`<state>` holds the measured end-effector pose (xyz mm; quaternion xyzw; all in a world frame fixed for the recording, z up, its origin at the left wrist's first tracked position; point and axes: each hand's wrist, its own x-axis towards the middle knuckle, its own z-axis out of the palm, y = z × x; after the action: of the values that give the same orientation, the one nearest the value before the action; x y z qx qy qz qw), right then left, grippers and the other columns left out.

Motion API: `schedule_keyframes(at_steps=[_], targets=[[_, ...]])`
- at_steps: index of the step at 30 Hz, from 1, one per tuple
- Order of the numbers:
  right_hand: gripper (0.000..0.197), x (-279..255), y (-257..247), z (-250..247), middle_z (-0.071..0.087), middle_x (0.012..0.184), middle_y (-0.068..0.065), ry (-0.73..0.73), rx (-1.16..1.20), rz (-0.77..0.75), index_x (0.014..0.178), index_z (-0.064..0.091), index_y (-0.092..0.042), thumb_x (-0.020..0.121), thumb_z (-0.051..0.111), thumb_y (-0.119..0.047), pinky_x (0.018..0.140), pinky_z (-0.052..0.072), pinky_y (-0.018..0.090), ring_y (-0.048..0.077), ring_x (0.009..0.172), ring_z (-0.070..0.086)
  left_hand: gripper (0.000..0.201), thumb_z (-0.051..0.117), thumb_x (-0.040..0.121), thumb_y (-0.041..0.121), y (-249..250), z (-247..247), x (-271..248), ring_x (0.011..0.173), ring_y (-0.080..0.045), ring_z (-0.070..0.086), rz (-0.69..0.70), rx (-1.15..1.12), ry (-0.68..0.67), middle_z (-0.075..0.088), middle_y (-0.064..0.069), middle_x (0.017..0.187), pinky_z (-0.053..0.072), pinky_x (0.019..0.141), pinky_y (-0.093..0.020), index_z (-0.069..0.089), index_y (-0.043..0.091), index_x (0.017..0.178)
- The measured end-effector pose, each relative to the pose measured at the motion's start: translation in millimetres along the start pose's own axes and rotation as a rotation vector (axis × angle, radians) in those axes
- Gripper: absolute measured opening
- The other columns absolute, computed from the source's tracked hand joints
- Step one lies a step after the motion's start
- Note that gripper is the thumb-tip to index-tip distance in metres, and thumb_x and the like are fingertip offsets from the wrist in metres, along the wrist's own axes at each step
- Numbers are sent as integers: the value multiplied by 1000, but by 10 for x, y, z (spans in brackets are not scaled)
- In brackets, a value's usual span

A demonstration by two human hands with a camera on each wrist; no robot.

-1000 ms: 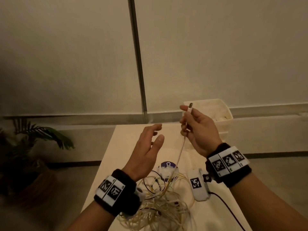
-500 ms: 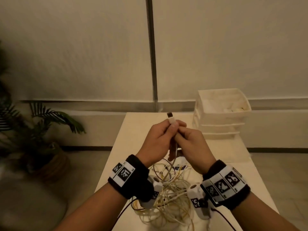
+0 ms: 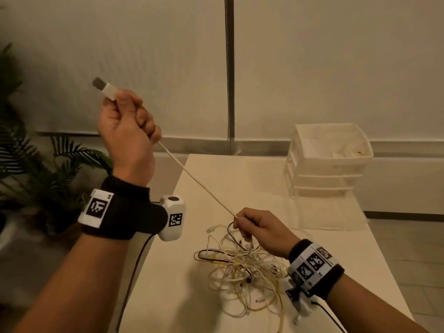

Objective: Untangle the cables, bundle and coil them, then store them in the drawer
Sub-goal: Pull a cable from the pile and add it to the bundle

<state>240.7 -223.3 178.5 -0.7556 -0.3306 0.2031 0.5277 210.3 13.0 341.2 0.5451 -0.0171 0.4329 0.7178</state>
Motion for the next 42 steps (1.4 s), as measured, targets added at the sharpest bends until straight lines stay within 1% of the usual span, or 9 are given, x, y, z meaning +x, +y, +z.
schedule_keyframes(at_steps=[5,8,12,18,24,29,33,36,42], targets=[[26,32,-132,-246,47,61,6,279,-12,-10,75,62,-21,98,50,-17,57,38,34,17,55,43,10,55,95,29,-83,19,-455,53,-7,44,248,646,-623,51,9,62,36,52,-20,60,23,89],[26,34,-446,-439,45,57,2,282,-60,-91,76,64,-21,97,51,-18,54,35,32,15,54,41,33,68,87,30,-434,119,-861,51,-10,40,43,914,-892,45,7,53,32,51,-21,62,28,119],[29,-30,-663,-668,47,57,2,288,27,-87,73,70,-18,96,53,-19,55,35,27,14,55,41,24,54,93,12,-678,332,-1061,64,-12,57,-39,824,-785,68,5,75,43,61,-31,63,25,112],[32,-160,-412,-646,55,58,2,339,175,-109,82,65,-3,99,45,-22,55,40,19,15,54,51,17,49,88,8,-604,761,-851,57,-4,48,94,863,-710,55,12,63,29,51,-20,63,13,79],[24,-212,-83,-310,56,63,6,318,328,-41,85,54,-10,102,39,-15,65,44,42,24,59,52,18,54,94,9,-308,1032,-360,79,-19,60,83,759,-298,68,-2,84,47,67,-34,68,15,83],[27,-164,0,-332,44,58,7,437,431,59,81,55,-7,102,40,-15,53,40,32,20,50,40,15,53,98,19,-326,777,-167,75,-7,58,0,759,-133,60,6,88,47,66,-27,65,16,108],[27,-115,-140,-455,37,56,5,473,592,132,81,56,-5,102,40,-12,46,24,27,14,44,25,41,52,95,1,-352,624,-514,66,6,56,238,858,-506,57,25,90,42,57,-11,55,19,131],[26,-100,-387,-537,42,54,3,313,505,93,86,58,-1,102,40,-11,46,26,26,11,43,29,38,50,101,19,-523,638,-823,78,4,59,124,930,-985,68,9,96,44,70,-16,52,32,137],[24,-50,-594,-736,57,63,9,222,345,11,96,68,1,99,46,-9,50,35,24,15,51,40,14,44,99,23,-621,709,-806,68,-13,56,95,982,-962,63,6,80,41,60,-31,47,33,91]])
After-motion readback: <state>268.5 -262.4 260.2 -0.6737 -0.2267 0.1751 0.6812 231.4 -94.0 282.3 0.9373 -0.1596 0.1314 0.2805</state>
